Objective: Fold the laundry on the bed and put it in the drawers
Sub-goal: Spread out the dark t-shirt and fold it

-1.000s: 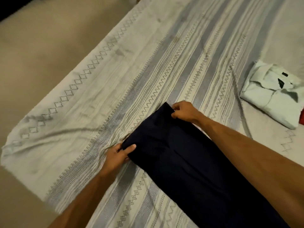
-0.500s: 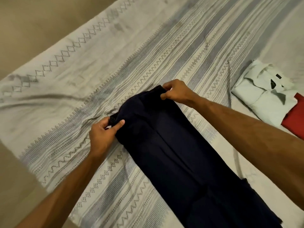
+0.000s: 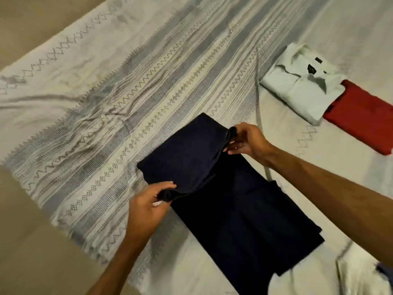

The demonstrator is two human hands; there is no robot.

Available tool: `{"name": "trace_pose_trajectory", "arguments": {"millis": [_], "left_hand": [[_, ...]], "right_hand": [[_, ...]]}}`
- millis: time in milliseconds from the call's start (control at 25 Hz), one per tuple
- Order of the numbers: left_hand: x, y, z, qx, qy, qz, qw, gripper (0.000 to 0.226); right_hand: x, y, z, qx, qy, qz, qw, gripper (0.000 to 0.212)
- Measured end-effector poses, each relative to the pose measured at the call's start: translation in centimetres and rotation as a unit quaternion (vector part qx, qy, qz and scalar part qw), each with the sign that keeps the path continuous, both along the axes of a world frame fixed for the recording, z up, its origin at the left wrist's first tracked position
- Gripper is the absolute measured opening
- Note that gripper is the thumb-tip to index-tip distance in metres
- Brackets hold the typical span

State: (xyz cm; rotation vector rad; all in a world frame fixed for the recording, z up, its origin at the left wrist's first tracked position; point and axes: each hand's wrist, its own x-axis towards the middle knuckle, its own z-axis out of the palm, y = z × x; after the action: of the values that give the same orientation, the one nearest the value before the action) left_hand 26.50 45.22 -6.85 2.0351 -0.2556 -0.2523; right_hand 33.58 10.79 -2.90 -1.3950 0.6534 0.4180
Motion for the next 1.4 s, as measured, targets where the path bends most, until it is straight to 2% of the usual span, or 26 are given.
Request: {"name": "trace_pose_trajectory", "arguments": {"millis": [80,200,240,360,440,520,680,760,1000,1080,1200,1400], "left_hand": [[-2.4,-0.6,-3.1,0.091,-0.031,-0.057,0.994,0.040],[-3.5,-1.2,-5.2,0.146,-0.049,-0.059,0.986,0.030],[-3.5,-1.2,-5.2,0.149,-0.058,-0.065,0.985,0.028],[-3.4,-1.0,-4.2,0.125,-0.069,-0.081,0.986,0.025],[-4.0,-0.9,-3.4,0.097,-0.063,-0.074,0.991,0.036],[-4.6,-1.4,-2.9,0.108,-0.069,-0.076,0.989,0.041],[-5.5,-2.7,-4.2,0.142,-0.067,-0.105,0.982,0.034],[-5.7,-2.9,-4.9,0.127,-0.054,-0.090,0.986,0.031],[-6.7,-3.0,-3.8,0.073,-0.044,-0.070,0.994,0.033],[-7.4,-3.3,-3.9,0.118,-0.068,-0.098,0.986,0.033],[-7.9,-3.5,-4.8,0.214,-0.096,-0.100,0.967,0.031],[-8.2,-3.6,-5.1,0.219,-0.091,-0.086,0.968,0.027]], "right_hand": [[-3.0,-0.7,-3.5,0.001,0.038,-0.037,0.999,0.040],[-4.9,-0.9,-7.4,-0.030,0.039,-0.043,0.998,0.007],[-5.0,-0.8,-7.7,-0.034,0.022,-0.049,0.998,0.003],[-4.8,-0.8,-6.9,-0.048,0.004,-0.055,0.997,0.014],[-4.8,-1.2,-5.5,-0.049,0.002,-0.043,0.998,0.017],[-4.5,-1.6,-4.6,-0.047,-0.001,-0.042,0.998,0.015],[-5.1,-2.9,-5.8,-0.112,0.018,-0.007,0.994,0.014],[-5.6,-3.1,-7.1,-0.131,0.029,-0.007,0.991,0.016],[-6.5,-3.3,-5.9,-0.064,-0.001,-0.079,0.995,0.017],[-7.5,-3.7,-6.0,-0.057,0.001,-0.085,0.995,0.018],[-8.5,-3.9,-7.0,-0.105,0.020,-0.066,0.992,0.016],[-8.9,-4.0,-7.2,-0.114,0.006,-0.041,0.993,0.016]]}}
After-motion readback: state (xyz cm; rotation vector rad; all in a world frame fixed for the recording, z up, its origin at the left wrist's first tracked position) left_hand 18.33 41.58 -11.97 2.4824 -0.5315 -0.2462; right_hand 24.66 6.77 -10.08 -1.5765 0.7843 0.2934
